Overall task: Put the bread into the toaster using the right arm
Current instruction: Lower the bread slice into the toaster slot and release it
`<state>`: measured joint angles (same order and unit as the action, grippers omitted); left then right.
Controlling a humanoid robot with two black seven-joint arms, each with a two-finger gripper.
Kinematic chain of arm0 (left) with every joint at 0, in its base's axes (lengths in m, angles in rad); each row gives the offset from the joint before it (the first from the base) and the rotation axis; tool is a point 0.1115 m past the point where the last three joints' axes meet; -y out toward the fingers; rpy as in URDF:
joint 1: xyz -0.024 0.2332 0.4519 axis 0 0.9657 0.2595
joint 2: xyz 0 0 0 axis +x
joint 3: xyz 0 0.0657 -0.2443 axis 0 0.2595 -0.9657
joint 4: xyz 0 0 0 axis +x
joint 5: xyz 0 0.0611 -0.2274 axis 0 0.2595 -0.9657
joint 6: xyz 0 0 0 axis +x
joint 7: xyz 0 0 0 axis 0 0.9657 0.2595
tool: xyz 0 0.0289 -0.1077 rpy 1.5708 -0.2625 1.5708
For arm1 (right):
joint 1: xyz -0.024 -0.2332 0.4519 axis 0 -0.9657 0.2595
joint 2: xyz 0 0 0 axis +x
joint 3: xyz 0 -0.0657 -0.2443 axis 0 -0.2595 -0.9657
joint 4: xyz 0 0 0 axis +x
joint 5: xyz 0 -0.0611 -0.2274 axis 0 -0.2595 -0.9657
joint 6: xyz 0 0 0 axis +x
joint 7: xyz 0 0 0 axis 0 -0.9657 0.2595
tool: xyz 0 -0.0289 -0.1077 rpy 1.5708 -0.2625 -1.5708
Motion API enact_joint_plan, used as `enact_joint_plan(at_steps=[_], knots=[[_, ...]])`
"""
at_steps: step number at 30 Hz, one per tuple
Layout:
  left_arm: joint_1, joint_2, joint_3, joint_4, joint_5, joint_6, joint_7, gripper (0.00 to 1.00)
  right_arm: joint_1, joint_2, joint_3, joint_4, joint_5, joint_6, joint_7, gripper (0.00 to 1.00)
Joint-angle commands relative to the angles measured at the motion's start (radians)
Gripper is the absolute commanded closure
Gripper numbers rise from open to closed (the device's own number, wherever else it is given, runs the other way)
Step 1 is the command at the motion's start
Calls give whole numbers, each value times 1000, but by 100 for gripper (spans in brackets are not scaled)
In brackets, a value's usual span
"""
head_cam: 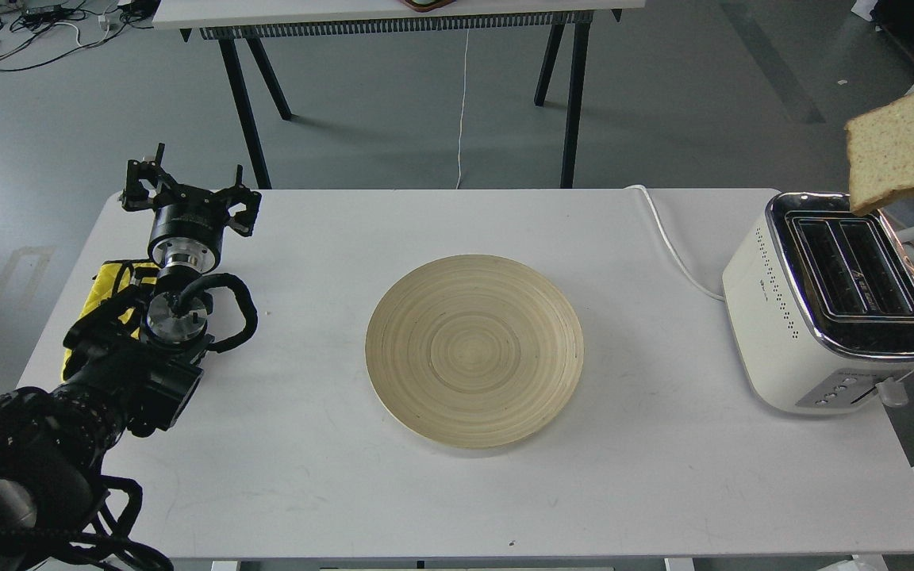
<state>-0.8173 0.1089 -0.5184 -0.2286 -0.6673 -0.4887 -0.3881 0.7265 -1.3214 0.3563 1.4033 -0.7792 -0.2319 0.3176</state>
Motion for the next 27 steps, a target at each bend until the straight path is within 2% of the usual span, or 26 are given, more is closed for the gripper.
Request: enact_joint_plan(at_steps=[1,9,14,27], knots=[[0,0,0,0,0,0,0,0,-2,1,-5,6,-26,34,-5,100],[0,0,0,0,0,0,0,0,-1,-4,-46,26,-31,43,-14,100],[0,0,0,0,0,0,0,0,-2,-48,-74,22,-89,46,-11,100],[0,-1,0,0,0,0,0,0,-1,-1,-131,-26,-114,46,-14,100]])
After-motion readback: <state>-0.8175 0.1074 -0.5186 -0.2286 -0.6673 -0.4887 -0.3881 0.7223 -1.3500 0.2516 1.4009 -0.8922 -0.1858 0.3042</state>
